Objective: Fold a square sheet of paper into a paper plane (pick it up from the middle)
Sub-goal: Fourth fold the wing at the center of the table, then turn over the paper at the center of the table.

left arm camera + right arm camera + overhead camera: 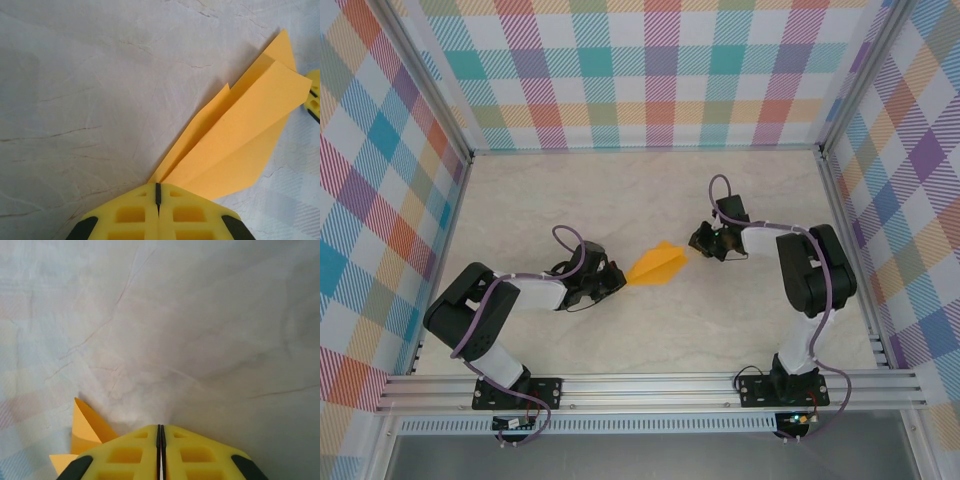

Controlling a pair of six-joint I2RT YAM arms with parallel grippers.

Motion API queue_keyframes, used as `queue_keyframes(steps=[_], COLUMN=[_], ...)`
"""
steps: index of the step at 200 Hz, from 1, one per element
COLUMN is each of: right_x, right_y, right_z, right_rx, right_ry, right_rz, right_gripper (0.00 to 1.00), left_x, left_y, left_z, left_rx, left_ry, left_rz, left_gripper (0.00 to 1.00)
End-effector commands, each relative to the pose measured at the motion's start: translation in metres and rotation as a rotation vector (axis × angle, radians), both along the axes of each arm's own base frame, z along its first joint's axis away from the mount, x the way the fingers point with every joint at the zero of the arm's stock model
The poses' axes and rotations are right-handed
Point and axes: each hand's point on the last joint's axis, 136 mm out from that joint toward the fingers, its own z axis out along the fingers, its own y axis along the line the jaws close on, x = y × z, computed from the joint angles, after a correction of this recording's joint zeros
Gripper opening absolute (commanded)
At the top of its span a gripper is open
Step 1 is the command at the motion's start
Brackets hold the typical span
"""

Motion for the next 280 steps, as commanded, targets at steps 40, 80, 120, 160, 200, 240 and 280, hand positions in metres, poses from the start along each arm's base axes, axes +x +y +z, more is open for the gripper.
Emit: queue_keyframes(steps=[40,80,120,160,200,240,280], right_x=[-0.029,-0.046,-0.045,-0.039,-0.039,-0.044,-0.048], right_y=[0.006,0.029,0.052,0.06,0.06,0.052,0.042], right_z=[0.037,0.034,0.031,0.027,0.033,0.037,0.046], right_rx=[0.071,0.184,0.229,0.236,0.231,0.199,0.161], right_ry=[-0.012,0.062,0.082,0.083,0.062,0.05,0.019], right_rz=[0.007,0.016,0.069,0.086,0.092,0.077,0.057], right_gripper=[0.35,0.48,0.49,0.49,0.49,0.55,0.64], left_x=[0.0,0.018,0.026,0.035,0.049,0.061,0.066], left_y=[-0.007,0.002,0.022,0.001,-0.031,-0.046,-0.062], left_z=[0.019,0.077,0.084,0.084,0.069,0.053,0.041], left_rx=[-0.016,-0.023,0.038,0.0,-0.027,-0.041,-0.088], left_ry=[-0.004,-0.153,-0.201,-0.208,-0.167,-0.148,-0.111], left_rz=[-0.06,-0.021,-0.011,-0.171,-0.358,-0.454,-0.54], left_gripper=[0.08,0.38,0.55,0.64,0.61,0.61,0.47])
